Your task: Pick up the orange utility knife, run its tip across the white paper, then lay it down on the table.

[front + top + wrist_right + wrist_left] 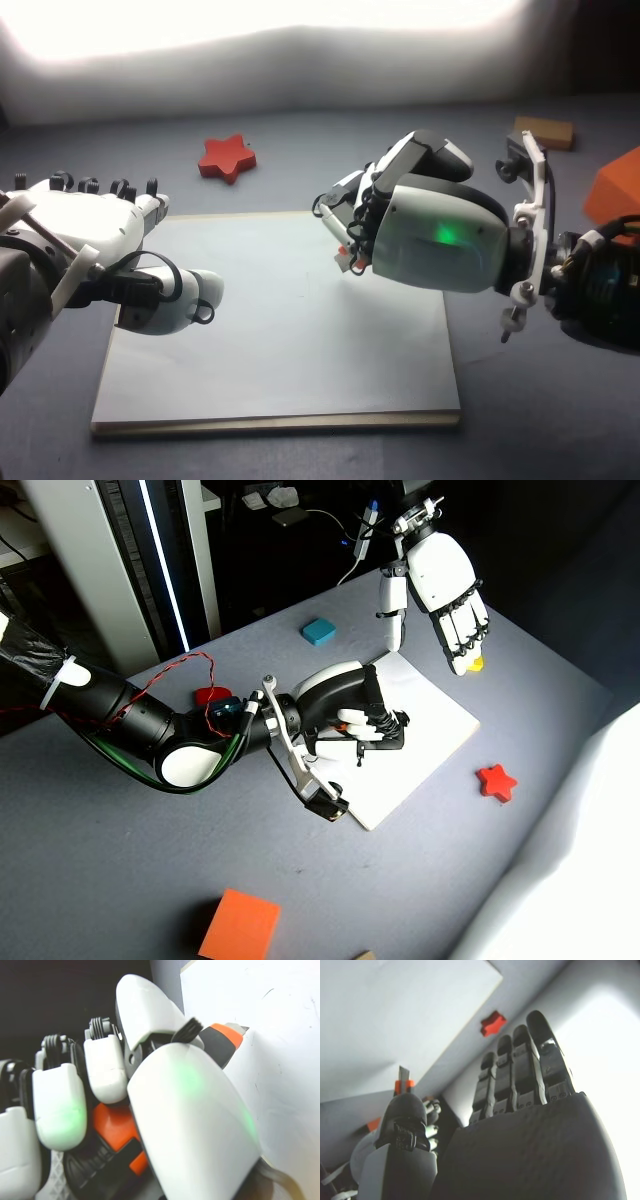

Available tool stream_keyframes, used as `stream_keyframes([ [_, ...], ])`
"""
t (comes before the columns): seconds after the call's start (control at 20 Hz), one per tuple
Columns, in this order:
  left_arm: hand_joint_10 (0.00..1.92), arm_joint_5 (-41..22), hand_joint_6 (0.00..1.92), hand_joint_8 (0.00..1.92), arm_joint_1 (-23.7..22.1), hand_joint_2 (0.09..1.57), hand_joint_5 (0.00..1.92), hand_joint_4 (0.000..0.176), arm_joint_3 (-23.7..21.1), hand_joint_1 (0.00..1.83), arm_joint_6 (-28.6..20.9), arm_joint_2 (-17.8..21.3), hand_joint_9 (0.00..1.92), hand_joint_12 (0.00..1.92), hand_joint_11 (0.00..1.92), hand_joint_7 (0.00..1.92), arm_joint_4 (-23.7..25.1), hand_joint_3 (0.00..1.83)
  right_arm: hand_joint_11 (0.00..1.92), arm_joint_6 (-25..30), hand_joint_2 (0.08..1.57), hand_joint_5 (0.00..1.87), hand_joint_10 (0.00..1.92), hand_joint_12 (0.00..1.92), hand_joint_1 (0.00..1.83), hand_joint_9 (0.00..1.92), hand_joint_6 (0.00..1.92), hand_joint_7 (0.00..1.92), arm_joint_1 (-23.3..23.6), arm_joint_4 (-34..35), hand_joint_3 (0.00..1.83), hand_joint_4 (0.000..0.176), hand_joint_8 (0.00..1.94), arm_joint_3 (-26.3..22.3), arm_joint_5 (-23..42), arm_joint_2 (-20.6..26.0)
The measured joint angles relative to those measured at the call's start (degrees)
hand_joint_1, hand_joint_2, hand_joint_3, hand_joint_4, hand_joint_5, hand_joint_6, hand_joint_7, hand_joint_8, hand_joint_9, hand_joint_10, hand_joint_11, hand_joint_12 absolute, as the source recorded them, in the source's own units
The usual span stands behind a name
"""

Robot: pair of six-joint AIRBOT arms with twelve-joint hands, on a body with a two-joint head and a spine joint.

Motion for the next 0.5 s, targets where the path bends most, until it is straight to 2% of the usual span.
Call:
stream_keyframes([
  [0.15,0.00,0.02,0.00,0.00,0.00,1.27,0.04,0.044,-0.02,0.00,0.00,0.00,0.17,0.79,0.00,0.16,0.00,0.00,1.92,0.07,1.39,1.46,1.92,1.92,1.56,1.88,1.92,1.68,0.00,0.44,0.00,0.176,1.94,-0.33,0.48,0.76],
  [0.25,0.00,-0.02,0.01,0.00,0.00,1.27,0.05,0.037,0.00,0.03,0.00,0.00,0.17,0.78,0.00,0.16,0.00,0.00,1.92,1.42,1.38,1.50,1.92,1.92,1.58,1.88,1.92,1.70,0.26,6.56,0.00,0.176,1.94,-4.81,-1.46,3.58],
  [0.5,0.00,-0.04,0.00,0.00,0.00,1.27,0.03,0.044,-0.02,0.01,0.00,0.00,0.19,0.84,0.00,0.14,-0.02,0.00,1.92,5.35,1.38,1.48,1.92,1.92,1.58,1.89,1.92,1.70,1.33,26.10,0.00,0.176,1.94,-12.87,-10.21,11.45],
])
